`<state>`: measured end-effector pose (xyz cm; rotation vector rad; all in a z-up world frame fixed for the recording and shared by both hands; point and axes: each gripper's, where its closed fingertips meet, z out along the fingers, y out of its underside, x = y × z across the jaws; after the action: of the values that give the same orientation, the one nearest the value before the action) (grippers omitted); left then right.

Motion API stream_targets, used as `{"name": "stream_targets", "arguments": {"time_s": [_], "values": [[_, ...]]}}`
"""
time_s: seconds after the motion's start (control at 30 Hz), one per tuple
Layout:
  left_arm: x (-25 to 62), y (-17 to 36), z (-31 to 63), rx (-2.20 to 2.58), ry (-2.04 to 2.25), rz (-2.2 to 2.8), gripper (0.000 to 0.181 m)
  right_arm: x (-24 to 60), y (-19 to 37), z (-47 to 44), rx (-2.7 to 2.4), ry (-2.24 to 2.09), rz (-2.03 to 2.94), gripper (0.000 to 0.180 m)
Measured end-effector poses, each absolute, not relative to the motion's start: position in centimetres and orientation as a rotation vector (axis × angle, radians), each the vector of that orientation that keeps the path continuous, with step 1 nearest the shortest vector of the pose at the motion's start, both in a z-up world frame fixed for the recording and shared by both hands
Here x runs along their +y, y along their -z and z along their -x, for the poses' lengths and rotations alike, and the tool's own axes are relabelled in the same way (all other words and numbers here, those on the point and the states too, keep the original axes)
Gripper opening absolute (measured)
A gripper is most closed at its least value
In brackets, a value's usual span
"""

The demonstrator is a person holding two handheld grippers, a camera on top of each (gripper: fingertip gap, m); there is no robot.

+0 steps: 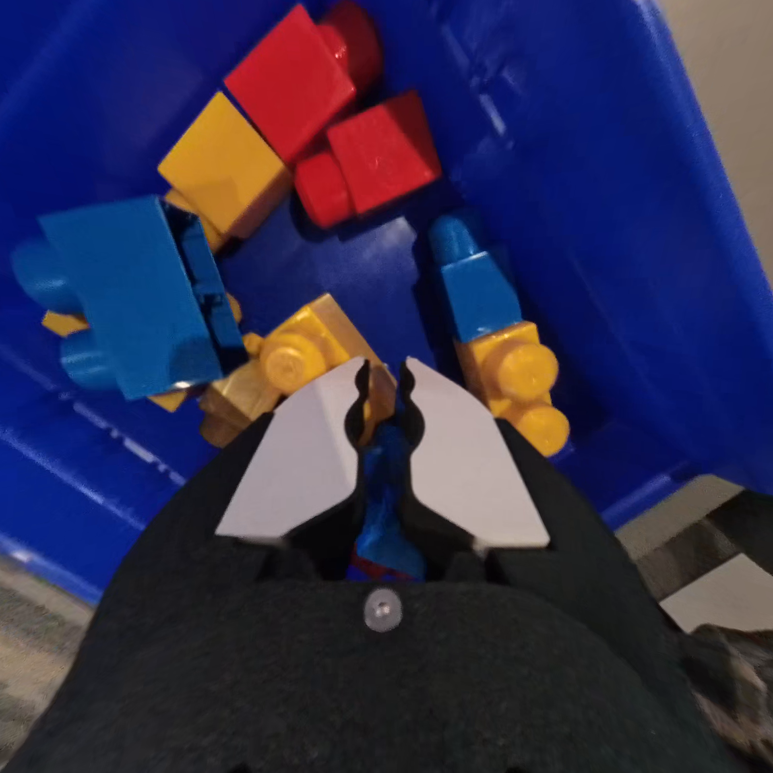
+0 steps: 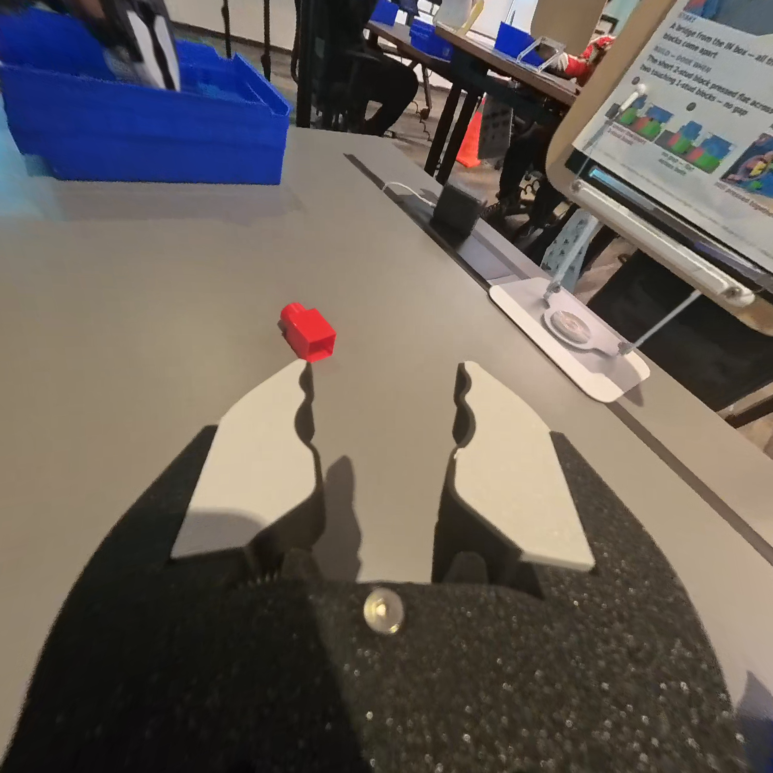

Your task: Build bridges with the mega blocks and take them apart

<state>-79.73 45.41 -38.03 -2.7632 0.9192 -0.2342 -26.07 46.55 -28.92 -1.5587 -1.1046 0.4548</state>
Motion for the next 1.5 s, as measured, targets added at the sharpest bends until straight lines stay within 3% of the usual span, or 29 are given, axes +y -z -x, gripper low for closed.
{"name": "stream_targets", "arguments": {"time_s": [0.03,0.17,0.37,0.5,0.83,0.97,1.1,1.5], "values": [[45.1,37.5,79.9,0.894,0.242,2.743,0.025,46.6,28.8,26.4,-1.113,-0.450,1.559,0.065],[44.9,34.6,80.5,0.805,0.251,2.577,0.037,46.7,28.3,27.9,-1.156,-0.433,1.551,0.065],[48.8,30.4,79.8,0.695,0.258,2.272,0.033,46.7,28.3,30.3,-1.206,-0.439,1.540,0.065],[51.8,32.7,81.6,0.858,0.007,2.360,0.040,46.4,28.6,31.2,-1.243,-0.429,1.540,0.066],[53.8,36.3,84.8,0.647,0.024,2.671,0.063,46.3,28.4,29.5,-1.195,-0.423,1.543,0.067],[52.9,38.8,84.7,0.640,-0.039,2.836,0.084,46.2,28.6,29.2,-1.197,-0.422,1.535,0.066],[52.8,39.3,85.5,0.690,-0.246,2.882,0.064,46.1,28.4,28.4,-1.174,-0.439,1.524,0.066],[44.1,32.9,85.2,0.616,-0.217,2.762,0.063,46.4,29.0,23.3,-1.065,-0.424,1.548,0.065]]}}
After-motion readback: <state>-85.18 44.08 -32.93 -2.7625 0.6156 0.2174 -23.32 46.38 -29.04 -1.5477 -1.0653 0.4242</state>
